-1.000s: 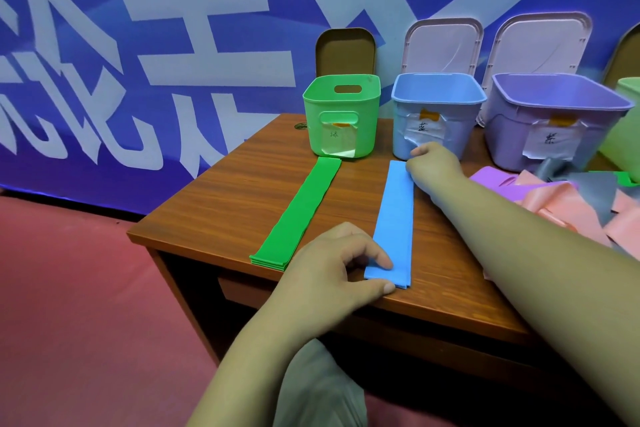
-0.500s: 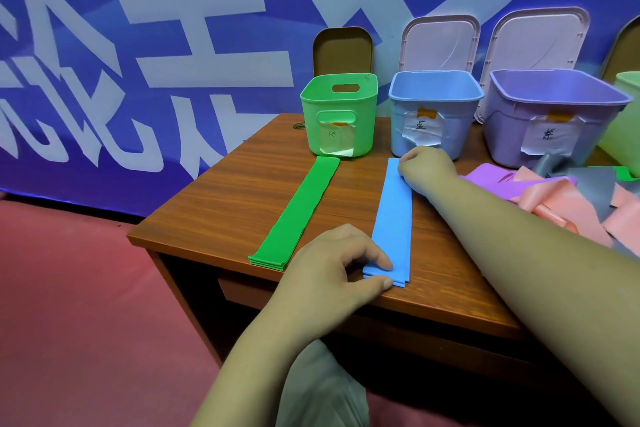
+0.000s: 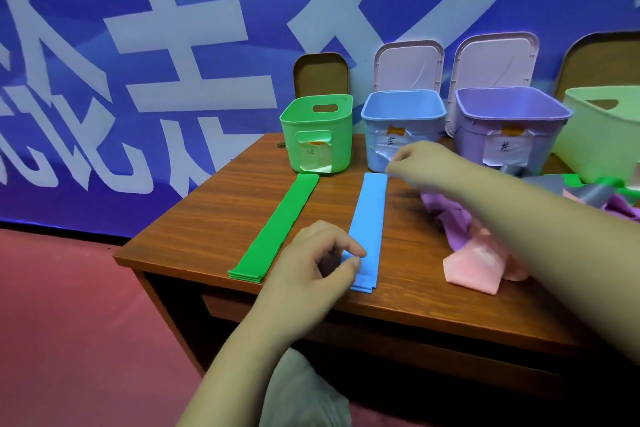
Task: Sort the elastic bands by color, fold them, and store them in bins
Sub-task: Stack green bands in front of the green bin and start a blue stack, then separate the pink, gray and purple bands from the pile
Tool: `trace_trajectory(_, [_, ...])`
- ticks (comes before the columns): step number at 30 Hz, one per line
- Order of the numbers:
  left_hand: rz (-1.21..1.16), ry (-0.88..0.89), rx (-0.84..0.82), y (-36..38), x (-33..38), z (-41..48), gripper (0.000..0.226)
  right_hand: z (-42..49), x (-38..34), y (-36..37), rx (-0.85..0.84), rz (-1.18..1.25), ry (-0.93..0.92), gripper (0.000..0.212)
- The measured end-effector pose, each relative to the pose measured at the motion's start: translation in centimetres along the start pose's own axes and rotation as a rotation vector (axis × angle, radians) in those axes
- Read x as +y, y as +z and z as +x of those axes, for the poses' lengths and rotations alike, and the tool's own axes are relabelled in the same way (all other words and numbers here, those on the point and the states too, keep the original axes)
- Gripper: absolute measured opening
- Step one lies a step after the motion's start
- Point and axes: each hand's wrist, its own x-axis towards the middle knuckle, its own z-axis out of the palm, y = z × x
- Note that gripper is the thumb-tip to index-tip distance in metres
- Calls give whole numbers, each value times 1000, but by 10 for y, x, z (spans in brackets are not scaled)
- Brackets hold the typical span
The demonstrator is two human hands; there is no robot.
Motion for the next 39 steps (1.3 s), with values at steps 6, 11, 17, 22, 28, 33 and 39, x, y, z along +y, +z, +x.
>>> trace_trajectory(6, [34,124,-86,46,62,37,13,-53,68,-64,133,70,-73,14])
trace_trajectory(11, [38,183,-179,110,103,89,11,-86,144,-92,298,64,-80,17])
trace_trajectory(17, [189,223,-243,188,138,160,14,-115,225,-103,446,101,-10,19])
trace_trajectory(22, [397,194,-329,245,141,188,25,-128,269,-93,473,75,94,14])
trace_trajectory(28, [456,243,-434,269,108,181,22,-125,273,-93,397,156,105,19])
trace_trajectory(33, [414,198,-564,252,112,175,49,-124,275,-98,386,191,112,19])
trace_trajectory(39, [376,193,-476,253,110,173,47,-126,275,-99,373,252,109,23])
